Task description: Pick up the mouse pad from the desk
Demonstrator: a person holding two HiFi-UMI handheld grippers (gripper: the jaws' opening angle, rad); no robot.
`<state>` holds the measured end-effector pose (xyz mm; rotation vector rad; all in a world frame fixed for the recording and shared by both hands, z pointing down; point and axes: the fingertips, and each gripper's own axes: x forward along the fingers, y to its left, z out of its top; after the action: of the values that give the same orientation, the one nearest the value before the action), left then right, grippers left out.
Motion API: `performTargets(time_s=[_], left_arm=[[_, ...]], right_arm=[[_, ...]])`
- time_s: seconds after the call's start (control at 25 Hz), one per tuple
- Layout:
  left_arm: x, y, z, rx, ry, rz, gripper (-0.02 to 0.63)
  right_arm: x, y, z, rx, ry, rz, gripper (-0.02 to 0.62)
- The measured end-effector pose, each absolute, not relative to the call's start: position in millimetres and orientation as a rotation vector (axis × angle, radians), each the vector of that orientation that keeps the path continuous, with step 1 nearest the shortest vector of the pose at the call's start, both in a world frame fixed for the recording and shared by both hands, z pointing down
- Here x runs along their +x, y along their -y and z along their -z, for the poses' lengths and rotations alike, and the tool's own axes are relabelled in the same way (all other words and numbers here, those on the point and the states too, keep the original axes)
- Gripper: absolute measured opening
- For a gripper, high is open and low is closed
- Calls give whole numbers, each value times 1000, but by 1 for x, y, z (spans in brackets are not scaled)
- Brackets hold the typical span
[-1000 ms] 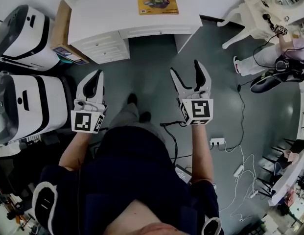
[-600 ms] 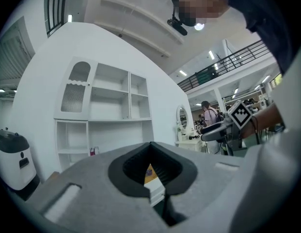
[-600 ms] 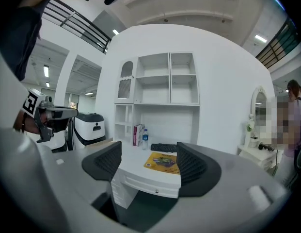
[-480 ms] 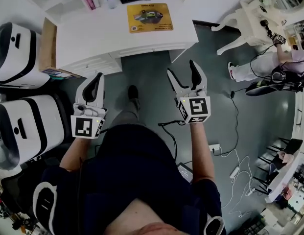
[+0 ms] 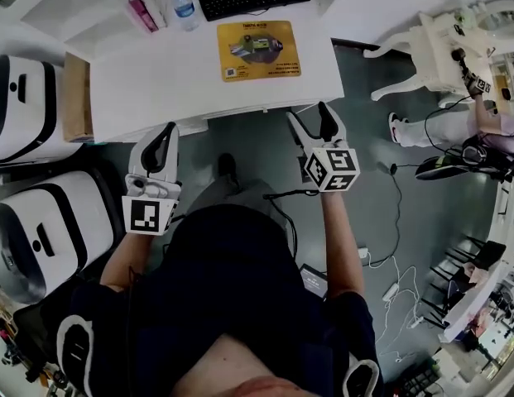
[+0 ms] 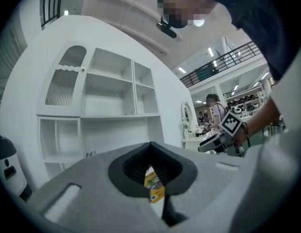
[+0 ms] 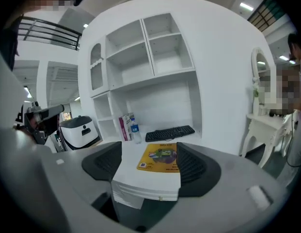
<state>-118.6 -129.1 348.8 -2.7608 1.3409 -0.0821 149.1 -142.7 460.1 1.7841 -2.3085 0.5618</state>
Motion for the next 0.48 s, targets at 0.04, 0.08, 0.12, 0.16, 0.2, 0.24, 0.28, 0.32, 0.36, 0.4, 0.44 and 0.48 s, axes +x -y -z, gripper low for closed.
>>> performTargets(time_s=[0.04,0.08,0.12,0.16,0.2,0.24,0.28,0.32,0.36,0.4,0.44,0.48], left_arm=[[-117,135,-351,-2763,-1347,91,0],[-115,141,-353,-2765,-1355,102,0],[-113,146,-355,-2765,-1366,111,0],[-111,151,-357,-2762,-1379,118,0],[-110,155,-359,-2758,-1392,126,0],[-108,158,-361,-2747,-1402,139,0],[-106,161,-362,-2734,-1411,154,0],[-105,165,-364,-2719,-1422,170,0],[-103,168,-366,-2705,-1435,187,0],[-101,170,-367,-2694,-1455,200,0],[-99,173,-367,-2687,-1484,203,0],[-96,176,-367,-2683,-1516,202,0]], right_arm=[[152,151,-467,1777,2309,-600,353],[156,160,-474,1771,2310,-638,353],[160,169,-481,1763,2312,-678,353],[164,177,-489,1751,2315,-724,353],[167,184,-497,1736,2319,-775,353],[171,191,-506,1718,2324,-835,351],[174,198,-515,1699,2326,-905,351],[178,205,-526,1682,2324,-981,351],[183,212,-537,1668,2318,-1056,353],[188,218,-547,1658,2308,-1122,351],[193,225,-558,1651,2295,-1179,351],[198,232,-567,1644,2283,-1225,353]])
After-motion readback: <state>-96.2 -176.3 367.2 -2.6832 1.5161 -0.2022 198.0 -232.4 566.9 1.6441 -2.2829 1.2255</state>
